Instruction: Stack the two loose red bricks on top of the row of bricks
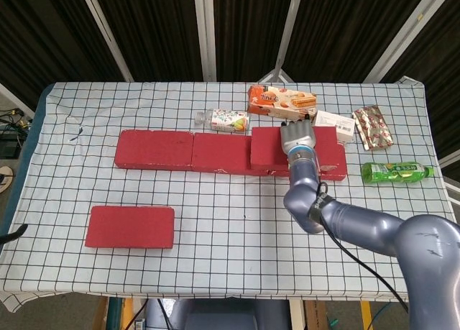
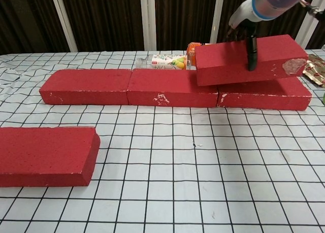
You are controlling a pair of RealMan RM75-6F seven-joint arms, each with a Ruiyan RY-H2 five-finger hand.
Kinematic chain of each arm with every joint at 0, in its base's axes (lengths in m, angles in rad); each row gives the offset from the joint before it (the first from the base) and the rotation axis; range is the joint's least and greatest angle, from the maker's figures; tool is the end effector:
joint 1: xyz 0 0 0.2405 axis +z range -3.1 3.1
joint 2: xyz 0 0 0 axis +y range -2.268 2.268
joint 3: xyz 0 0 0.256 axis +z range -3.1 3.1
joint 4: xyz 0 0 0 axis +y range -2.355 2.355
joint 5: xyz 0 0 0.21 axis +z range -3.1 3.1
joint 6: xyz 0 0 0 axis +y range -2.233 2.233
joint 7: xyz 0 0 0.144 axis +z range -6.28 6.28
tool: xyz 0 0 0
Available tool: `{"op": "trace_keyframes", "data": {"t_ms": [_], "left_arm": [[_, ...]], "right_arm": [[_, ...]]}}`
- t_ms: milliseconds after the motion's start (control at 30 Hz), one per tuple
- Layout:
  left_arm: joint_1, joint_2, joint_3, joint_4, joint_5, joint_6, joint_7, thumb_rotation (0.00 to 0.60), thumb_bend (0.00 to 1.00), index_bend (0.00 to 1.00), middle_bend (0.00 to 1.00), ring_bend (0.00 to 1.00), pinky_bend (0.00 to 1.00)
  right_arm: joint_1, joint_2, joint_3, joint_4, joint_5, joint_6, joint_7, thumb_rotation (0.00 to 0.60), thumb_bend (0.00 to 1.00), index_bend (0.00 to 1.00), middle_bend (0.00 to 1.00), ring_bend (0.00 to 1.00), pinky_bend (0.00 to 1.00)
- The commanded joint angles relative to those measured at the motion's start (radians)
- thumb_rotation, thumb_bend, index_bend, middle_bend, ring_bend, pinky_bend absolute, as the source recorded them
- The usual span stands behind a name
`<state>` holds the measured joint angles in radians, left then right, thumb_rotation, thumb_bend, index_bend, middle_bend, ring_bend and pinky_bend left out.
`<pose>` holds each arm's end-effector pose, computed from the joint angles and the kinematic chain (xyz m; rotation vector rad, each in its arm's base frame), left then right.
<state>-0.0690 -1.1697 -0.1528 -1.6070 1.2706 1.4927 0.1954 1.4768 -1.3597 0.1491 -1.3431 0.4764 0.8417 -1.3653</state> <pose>-0.3326 0.1928 0.1705 -1.1704 -0.8443 -0.7297 -0.0515 -0.4648 0.0536 1.7354 -0.8829 0.1180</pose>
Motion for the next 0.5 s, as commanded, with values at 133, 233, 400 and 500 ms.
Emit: {"op": "trace_keyframes", "data": {"t_ms": [133,233,400,500], "left_arm": [[-0.007,-0.006,-0.008,0.007,-0.024,-0.01,0.014,0.6,0.18,0.06,0.0,0.0,0.13],[-0.012,-0.01,-0.009,0.01,-0.03,-0.016,0.022,0.6,0.18,0.06,0.0,0.0,0.13],[-0.018,-0.018,-0.007,0.011,-0.033,-0.019,0.038,0.6,0.18,0.07,0.0,0.0,0.13],[-0.021,-0.023,-0.005,0.01,-0.033,-0.02,0.047,0.6,0.18,0.07,0.0,0.0,0.13]], "right_arm": [[0.014,-0.068,0.052,0.151,0.081,-0.106,-0.062,0.6,0.17,0.37,0.29,0.19,0.0],[0.001,-0.081,0.059,0.187,0.089,-0.14,-0.066,0.6,0.17,0.37,0.29,0.19,0.0],[-0.014,-0.099,0.059,0.218,0.083,-0.166,-0.07,0.6,0.17,0.38,0.29,0.19,0.0],[-0.019,-0.109,0.059,0.228,0.071,-0.167,-0.068,0.6,0.17,0.38,0.29,0.19,0.0]]}}
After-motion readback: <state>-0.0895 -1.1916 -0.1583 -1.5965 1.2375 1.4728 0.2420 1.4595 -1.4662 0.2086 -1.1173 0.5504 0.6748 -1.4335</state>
